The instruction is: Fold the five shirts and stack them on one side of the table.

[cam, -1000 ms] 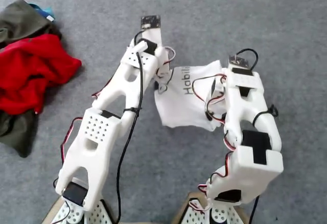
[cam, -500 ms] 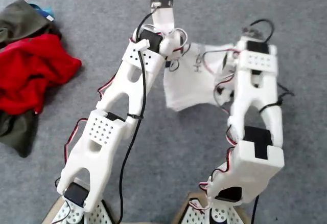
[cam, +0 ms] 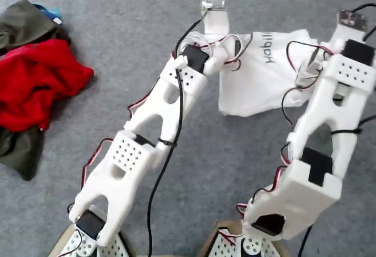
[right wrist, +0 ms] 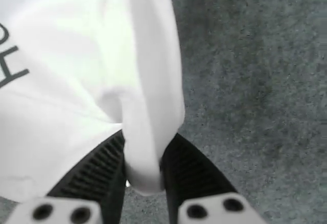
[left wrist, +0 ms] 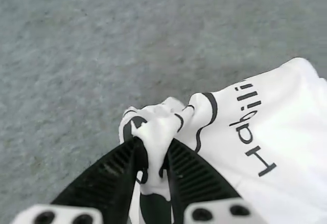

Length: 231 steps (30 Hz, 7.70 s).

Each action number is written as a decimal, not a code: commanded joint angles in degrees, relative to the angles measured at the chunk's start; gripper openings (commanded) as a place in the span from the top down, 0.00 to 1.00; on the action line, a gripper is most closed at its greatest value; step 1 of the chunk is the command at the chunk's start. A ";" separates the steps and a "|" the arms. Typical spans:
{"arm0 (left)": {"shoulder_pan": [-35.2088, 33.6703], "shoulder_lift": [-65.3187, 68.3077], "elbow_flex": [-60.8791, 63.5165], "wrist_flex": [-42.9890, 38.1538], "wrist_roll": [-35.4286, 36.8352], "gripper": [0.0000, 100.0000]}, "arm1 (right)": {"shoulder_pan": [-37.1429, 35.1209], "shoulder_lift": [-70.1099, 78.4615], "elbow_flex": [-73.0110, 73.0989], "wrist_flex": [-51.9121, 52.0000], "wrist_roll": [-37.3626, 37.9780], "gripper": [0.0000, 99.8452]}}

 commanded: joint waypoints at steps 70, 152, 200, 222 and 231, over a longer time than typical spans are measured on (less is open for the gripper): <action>-19.91 10.64 3.30 8.53 -9.76 0.83 | -19.16 28.35 -18.15 -1.76 -4.13 0.99; 0.22 11.78 0.04 -15.91 -3.16 0.97 | 2.99 25.63 -39.34 9.76 9.32 0.99; -65.45 -33.58 -3.91 37.89 -19.78 0.82 | -6.51 33.89 -58.24 13.27 2.02 0.99; -70.20 -34.02 46.37 8.18 -21.19 0.97 | -10.64 27.82 -58.42 13.27 2.11 0.99; -59.56 -44.48 40.40 25.05 -24.09 0.97 | -10.11 16.92 -58.24 13.36 1.85 0.99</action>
